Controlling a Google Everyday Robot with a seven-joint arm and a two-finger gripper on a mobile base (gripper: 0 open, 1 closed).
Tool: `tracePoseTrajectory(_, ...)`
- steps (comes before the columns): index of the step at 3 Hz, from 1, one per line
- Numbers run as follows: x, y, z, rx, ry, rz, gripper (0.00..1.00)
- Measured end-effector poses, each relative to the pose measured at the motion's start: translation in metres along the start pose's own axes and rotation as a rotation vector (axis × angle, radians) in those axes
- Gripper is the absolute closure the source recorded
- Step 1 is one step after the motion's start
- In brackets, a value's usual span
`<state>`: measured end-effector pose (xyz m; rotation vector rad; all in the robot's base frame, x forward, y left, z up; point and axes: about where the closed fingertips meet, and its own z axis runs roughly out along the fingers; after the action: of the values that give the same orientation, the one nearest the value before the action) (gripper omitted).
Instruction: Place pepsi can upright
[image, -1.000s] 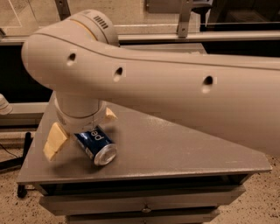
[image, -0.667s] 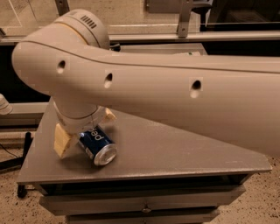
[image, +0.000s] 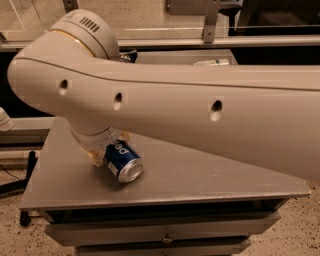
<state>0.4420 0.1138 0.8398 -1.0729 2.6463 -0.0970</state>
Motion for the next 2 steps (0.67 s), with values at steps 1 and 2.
tracePoseTrajectory(1, -0.005, -0.017, -0.006, -0.020, -0.046, 0.011, 0.86)
tracePoseTrajectory(2, -0.017, -0.058, -0.013, -0.130, -0.164, 0.079, 1.00)
